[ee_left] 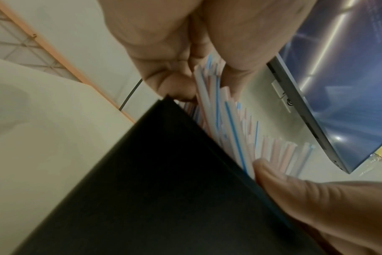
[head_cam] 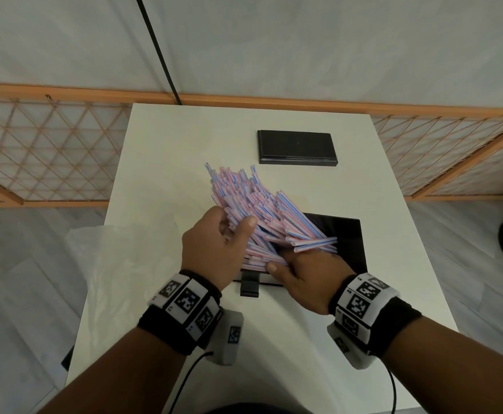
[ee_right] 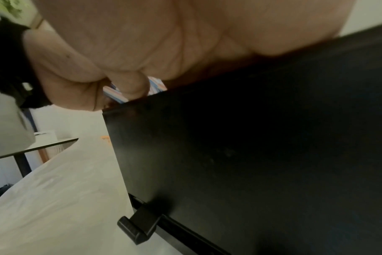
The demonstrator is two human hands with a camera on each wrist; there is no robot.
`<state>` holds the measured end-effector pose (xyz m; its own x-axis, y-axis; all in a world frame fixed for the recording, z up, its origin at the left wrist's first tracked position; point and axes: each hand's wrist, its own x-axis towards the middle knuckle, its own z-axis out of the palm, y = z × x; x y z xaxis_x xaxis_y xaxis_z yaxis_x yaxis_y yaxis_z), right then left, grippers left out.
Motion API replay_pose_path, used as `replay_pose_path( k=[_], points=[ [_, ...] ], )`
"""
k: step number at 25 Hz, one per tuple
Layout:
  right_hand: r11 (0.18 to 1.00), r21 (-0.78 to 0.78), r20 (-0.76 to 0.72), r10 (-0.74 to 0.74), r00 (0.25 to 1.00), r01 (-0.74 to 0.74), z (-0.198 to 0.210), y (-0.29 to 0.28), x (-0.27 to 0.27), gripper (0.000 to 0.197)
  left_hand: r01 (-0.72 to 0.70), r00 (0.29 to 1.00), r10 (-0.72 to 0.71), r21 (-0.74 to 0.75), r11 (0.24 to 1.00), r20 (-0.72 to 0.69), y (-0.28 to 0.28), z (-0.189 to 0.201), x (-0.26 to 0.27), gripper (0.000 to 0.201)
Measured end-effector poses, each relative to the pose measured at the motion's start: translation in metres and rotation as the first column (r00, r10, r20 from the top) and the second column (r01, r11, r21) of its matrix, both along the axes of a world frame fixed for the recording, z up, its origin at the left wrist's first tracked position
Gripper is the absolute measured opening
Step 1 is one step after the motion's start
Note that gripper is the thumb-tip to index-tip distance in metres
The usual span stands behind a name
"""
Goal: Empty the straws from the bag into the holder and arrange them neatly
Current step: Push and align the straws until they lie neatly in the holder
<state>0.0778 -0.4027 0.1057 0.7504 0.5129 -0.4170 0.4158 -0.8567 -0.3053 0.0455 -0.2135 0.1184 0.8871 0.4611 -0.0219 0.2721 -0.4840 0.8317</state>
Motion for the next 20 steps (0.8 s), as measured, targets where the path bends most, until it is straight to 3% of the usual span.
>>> replay_pose_path(
  k=[5,8,10,13,16,18,20],
  points=[
    [1.000,0.030,0.159,0.005,0.987,-0.010,0.004,0.001,-0.010,0.069,0.013,0.997,-0.014,0.018,1.000,0.071,-0.002,-0.004,0.006,0.022],
    [0.996,0.033,0.153,-0.083,0.985,0.079,-0.001,0.002,-0.012,0.059,-0.008,0.990,0.014,-0.041,0.999,0.143,-0.004,-0.006,0.003,0.021],
    [0.988,0.062,0.115,-0.148,0.982,0.142,-0.002,0.002,-0.009,0.053,-0.095,0.973,0.126,-0.159,0.983,0.196,-0.007,-0.010,-0.001,0.039],
    [0.976,0.211,0.088,-0.075,0.993,0.056,0.007,-0.001,-0.008,0.043,-0.235,0.942,0.315,-0.436,0.869,0.118,-0.011,-0.012,-0.001,0.073],
    [0.965,0.259,0.064,0.019,0.998,-0.035,0.019,-0.019,-0.011,0.032,-0.185,0.962,0.267,-0.599,0.779,0.049,-0.017,-0.016,0.000,0.085],
    [0.985,0.175,0.124,-0.033,0.992,0.011,0.022,-0.035,-0.007,0.035,-0.159,0.975,0.220,-0.637,0.755,0.017,-0.021,-0.019,0.001,0.095],
    [0.986,0.094,0.155,-0.152,0.976,0.138,0.020,-0.047,0.003,0.024,-0.140,0.986,0.165,-0.624,0.769,-0.018,-0.024,-0.021,0.003,0.109]
  ],
)
